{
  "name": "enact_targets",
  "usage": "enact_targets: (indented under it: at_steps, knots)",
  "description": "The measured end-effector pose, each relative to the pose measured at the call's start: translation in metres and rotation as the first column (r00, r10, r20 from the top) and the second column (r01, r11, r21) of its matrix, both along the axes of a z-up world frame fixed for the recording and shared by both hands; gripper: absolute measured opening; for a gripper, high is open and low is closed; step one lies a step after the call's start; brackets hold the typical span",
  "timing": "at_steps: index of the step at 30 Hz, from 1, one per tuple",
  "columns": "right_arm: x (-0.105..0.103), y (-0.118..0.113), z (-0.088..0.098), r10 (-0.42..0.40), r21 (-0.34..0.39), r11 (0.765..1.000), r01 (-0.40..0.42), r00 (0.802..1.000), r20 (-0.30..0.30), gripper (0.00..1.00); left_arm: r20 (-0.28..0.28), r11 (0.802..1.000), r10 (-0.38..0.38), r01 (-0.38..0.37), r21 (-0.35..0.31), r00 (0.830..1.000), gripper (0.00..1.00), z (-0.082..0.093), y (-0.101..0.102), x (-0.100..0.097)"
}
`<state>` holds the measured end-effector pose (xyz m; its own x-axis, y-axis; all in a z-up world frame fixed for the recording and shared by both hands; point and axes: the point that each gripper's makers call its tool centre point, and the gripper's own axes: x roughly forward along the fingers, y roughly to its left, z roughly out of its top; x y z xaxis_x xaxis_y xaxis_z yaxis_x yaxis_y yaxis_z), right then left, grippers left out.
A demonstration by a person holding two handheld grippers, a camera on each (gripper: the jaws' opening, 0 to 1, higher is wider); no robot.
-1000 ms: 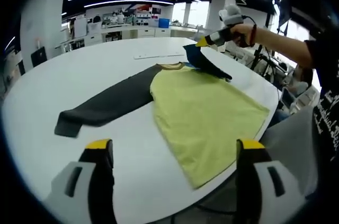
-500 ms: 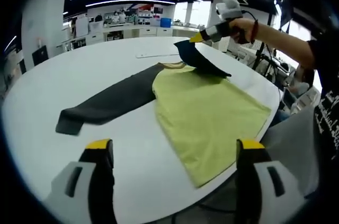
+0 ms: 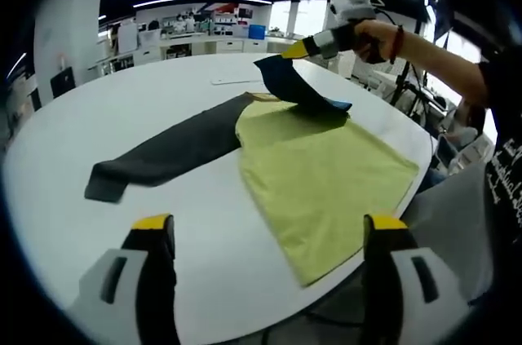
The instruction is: Fold the garment on the visible template until the final outline fits inside the template.
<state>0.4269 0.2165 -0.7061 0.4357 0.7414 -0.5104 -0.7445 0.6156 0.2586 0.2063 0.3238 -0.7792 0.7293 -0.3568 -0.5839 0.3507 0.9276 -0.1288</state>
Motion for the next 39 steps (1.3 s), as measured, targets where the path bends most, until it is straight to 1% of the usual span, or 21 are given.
enact_targets:
  at_steps: [2,6,10,12,15,22,27,32,36,38,39]
  knots:
    - [-0.007,0.004,0.0,0.012,0.004,1.0,-0.012,1.0,-0.001,0.0,-0.003,1.0,0.002,-0.002,0.001,1.0,0.93,-0.001,0.001,-0.001]
    - [-0.014,0.013,-0.001,0.039,0.017,0.999,-0.039,0.999,-0.002,0.0,-0.004,1.0,0.004,-0.004,0.002,1.0,0.93,-0.004,0.001,-0.001]
    - [-0.019,0.024,-0.005,0.058,0.035,0.998,-0.058,0.998,-0.01,0.0,-0.007,1.0,0.005,-0.005,0.004,1.0,0.93,-0.005,0.002,-0.002]
    - [-0.027,0.028,-0.007,0.065,0.043,0.997,-0.065,0.998,-0.012,0.0,-0.004,1.0,0.006,-0.006,0.001,1.0,0.93,-0.005,0.002,-0.002]
    - [-0.03,0.035,-0.013,0.077,0.051,0.996,-0.076,0.997,-0.021,0.0,-0.001,1.0,0.006,-0.006,0.001,1.0,0.93,-0.004,0.003,-0.002]
    - [-0.038,0.043,-0.039,0.091,0.029,0.996,-0.09,0.995,-0.047,0.0,0.002,1.0,0.007,-0.007,0.003,1.0,0.93,-0.004,0.006,-0.003]
    - [-0.043,0.044,-0.052,0.083,0.021,0.996,-0.082,0.994,-0.069,0.0,-0.001,1.0,0.003,-0.003,0.006,1.0,0.93,-0.005,0.007,-0.004]
    - [-0.045,0.051,-0.066,0.062,0.043,0.997,-0.057,0.992,-0.114,0.0,0.0,1.0,0.001,-0.001,0.006,1.0,0.93,-0.005,0.006,-0.005]
    - [-0.048,0.056,-0.077,0.065,0.056,0.997,-0.057,0.987,-0.149,0.0,0.001,1.0,0.004,-0.004,0.008,1.0,0.93,-0.005,0.007,-0.007]
    - [-0.057,0.06,-0.084,0.087,0.057,0.995,-0.078,0.981,-0.174,0.0,0.002,1.0,0.01,-0.01,0.007,1.0,0.93,-0.004,0.008,-0.008]
    - [-0.06,0.059,-0.086,0.089,0.046,0.996,-0.083,0.98,-0.176,0.0,0.003,1.0,0.013,-0.013,0.007,1.0,0.93,-0.004,0.009,-0.009]
